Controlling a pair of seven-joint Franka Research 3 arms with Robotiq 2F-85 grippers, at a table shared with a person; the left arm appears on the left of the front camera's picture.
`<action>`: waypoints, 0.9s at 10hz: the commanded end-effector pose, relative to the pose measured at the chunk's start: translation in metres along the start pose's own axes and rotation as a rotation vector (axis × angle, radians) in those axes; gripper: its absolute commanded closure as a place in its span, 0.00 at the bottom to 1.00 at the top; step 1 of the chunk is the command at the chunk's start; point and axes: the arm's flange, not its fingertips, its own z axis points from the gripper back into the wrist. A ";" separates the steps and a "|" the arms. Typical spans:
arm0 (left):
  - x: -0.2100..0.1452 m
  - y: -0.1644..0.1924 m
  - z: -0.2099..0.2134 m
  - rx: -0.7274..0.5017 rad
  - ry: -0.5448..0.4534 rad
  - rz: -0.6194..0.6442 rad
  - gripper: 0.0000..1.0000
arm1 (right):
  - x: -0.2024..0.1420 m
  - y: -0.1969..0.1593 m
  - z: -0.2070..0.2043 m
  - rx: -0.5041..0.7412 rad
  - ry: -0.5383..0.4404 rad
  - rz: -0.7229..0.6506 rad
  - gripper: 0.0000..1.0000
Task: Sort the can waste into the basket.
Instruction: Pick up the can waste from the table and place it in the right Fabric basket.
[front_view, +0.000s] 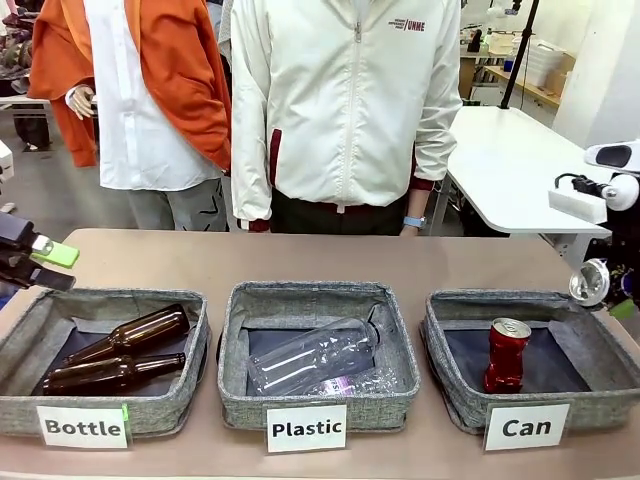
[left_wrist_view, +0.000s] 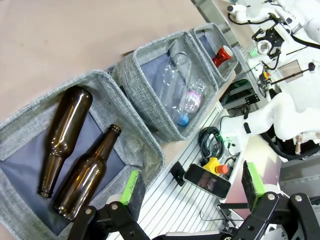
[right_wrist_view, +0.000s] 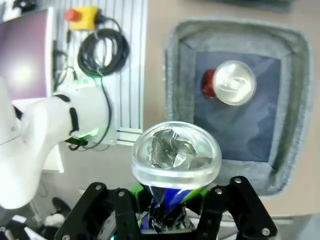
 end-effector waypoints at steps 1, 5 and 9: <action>-0.003 -0.001 0.002 -0.007 0.008 0.003 0.00 | 0.007 -0.015 0.001 -0.053 0.010 -0.079 1.00; -0.003 -0.001 0.002 -0.007 0.008 0.003 0.00 | 0.013 -0.020 -0.001 -0.028 0.030 -0.117 0.75; -0.003 -0.001 0.002 -0.007 0.008 0.003 0.00 | 0.023 -0.029 -0.001 -0.023 0.073 -0.190 0.00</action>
